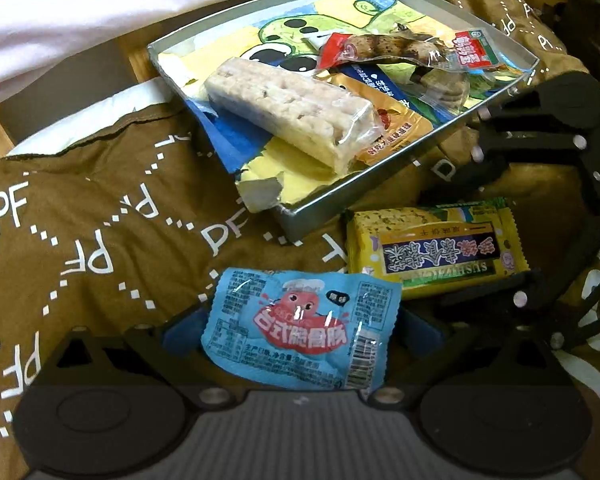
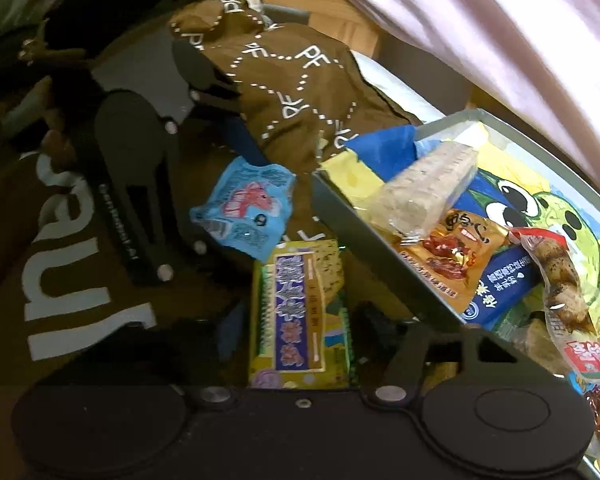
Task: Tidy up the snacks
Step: 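Grasp the blue sausage packet with the left tool while the right grasps the yellow biscuit packet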
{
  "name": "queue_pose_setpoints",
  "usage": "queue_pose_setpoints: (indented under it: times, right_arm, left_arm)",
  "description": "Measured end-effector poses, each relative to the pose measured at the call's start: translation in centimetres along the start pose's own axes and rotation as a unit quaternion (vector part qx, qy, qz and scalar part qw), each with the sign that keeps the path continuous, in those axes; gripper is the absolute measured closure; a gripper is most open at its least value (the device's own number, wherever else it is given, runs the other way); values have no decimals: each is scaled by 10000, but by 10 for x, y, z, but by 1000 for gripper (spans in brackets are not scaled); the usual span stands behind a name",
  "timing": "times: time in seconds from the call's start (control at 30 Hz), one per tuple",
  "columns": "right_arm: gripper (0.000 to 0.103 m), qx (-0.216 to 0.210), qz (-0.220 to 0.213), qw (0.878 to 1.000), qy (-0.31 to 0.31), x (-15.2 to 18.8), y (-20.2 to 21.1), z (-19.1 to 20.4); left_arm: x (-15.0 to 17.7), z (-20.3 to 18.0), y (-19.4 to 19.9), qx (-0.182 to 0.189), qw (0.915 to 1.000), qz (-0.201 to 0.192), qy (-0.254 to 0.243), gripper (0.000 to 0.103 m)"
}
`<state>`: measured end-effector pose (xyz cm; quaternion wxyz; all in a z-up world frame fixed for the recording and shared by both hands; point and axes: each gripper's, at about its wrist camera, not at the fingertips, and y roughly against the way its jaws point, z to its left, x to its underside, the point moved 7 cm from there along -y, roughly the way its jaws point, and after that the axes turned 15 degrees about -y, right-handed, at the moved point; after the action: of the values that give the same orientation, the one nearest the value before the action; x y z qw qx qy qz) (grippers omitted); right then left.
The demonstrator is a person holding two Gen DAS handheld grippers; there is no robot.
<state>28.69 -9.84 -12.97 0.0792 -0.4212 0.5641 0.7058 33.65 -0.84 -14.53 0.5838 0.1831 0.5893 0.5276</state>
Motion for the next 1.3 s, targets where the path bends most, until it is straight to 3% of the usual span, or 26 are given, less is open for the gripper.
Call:
queue_pose_setpoints:
  times: [0.27,0.63,0.77,1.03,1.17,1.23,1.3]
  right_arm:
    - [53,183,74,9998,19,9,13,-2]
    - [52,321,521,9975,-348,40,55,-11]
    - [50,360,574,9973,-273,50,59,-10]
    - [39,324,555,9946,-815,51,49,-19]
    - [40,550,477,9923,-1006,55,50,-16]
    - [49,559,458,9925,-982,57,53,-12]
    - [50,602,452,9928,-936,58,56,-9]
  left_arm:
    - [2,-16,7,156,9997,-65,167,9]
    - [0,-93,37,883,9957,-37,-266,9]
    - [-2,-100,36,827,9960,50,-329,5]
    - [-7,-100,31,652,9972,193,-315,1]
    - [-7,-102,30,547,9978,232,-286,1]
    - [-8,-102,30,510,9980,259,-277,1]
    - [-8,-103,32,517,9980,266,-258,5]
